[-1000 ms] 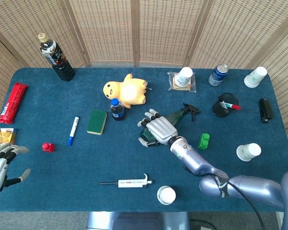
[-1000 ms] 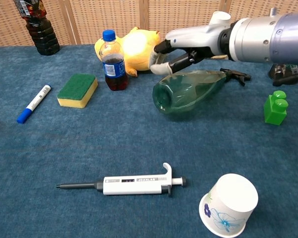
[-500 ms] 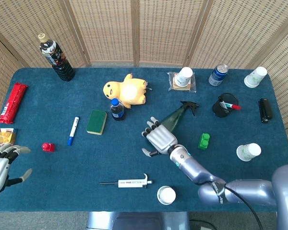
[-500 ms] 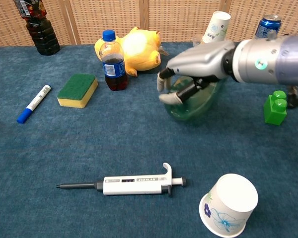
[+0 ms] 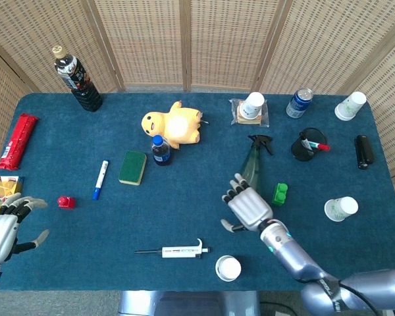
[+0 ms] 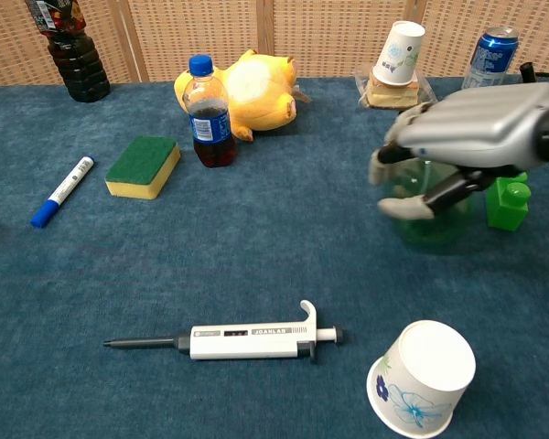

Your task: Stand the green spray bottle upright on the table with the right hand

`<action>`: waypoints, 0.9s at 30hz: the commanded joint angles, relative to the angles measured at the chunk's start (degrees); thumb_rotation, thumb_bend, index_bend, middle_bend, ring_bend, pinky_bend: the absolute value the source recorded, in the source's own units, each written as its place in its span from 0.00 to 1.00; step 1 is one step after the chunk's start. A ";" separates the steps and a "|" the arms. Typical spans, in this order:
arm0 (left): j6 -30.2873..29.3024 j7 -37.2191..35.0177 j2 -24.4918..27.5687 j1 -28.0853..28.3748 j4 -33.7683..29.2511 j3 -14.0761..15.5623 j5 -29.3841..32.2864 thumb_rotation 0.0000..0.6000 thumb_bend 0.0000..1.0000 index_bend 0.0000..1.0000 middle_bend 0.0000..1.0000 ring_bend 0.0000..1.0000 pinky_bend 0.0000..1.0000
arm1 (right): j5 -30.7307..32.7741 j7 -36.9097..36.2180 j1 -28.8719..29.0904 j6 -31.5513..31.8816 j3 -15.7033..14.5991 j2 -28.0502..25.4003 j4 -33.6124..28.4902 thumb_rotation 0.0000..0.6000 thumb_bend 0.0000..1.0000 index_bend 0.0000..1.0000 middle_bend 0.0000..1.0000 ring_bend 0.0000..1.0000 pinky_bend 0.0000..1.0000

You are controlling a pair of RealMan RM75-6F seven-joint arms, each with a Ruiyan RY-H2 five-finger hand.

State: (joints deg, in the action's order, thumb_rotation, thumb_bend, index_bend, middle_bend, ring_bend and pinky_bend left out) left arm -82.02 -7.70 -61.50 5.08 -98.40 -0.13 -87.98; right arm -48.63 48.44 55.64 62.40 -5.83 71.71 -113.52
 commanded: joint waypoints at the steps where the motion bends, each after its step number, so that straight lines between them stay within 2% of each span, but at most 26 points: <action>1: -0.09 0.49 0.26 0.09 -0.47 -0.04 -0.07 1.00 0.33 0.31 0.31 0.22 0.10 | -1.76 -1.56 -2.10 0.97 -1.49 -2.23 -0.31 0.24 0.46 0.23 0.27 0.10 0.07; 8: -0.02 1.54 0.60 0.29 -1.60 -0.03 -0.09 1.00 0.33 0.31 0.31 0.22 0.10 | -5.16 -4.94 -6.10 1.59 -3.68 -6.18 -0.25 0.23 0.46 0.23 0.27 0.10 0.07; 13: 0.10 2.40 0.70 0.67 -2.54 -0.12 -0.42 1.00 0.33 0.31 0.31 0.22 0.10 | -8.11 -8.44 -8.30 1.76 -3.44 -7.96 -2.27 0.23 0.46 0.23 0.27 0.11 0.09; 18: -0.16 2.88 0.94 0.70 -3.22 -0.16 -0.48 1.00 0.33 0.31 0.31 0.22 0.10 | -11.28 -22.04 -9.66 -1.05 1.01 -11.14 -6.56 0.24 0.45 0.22 0.27 0.13 0.17; 22: -0.52 2.67 1.07 0.41 -3.26 0.09 -0.57 1.00 0.33 0.31 0.31 0.22 0.10 | -12.88 -31.69 -9.96 -2.65 5.69 -12.48 -5.87 0.23 0.44 0.17 0.27 0.16 0.21; 27: -1.09 2.02 1.18 -0.06 -2.86 0.37 -0.60 1.00 0.33 0.31 0.31 0.22 0.10 | -11.64 -42.61 -9.80 -4.75 11.79 -12.27 -3.27 0.23 0.40 0.10 0.26 0.18 0.32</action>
State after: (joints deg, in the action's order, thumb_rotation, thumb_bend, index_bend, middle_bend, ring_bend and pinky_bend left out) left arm -83.09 -5.65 -60.33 5.05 -101.29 0.21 -88.57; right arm -60.33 12.40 45.98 59.85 1.18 60.09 -118.26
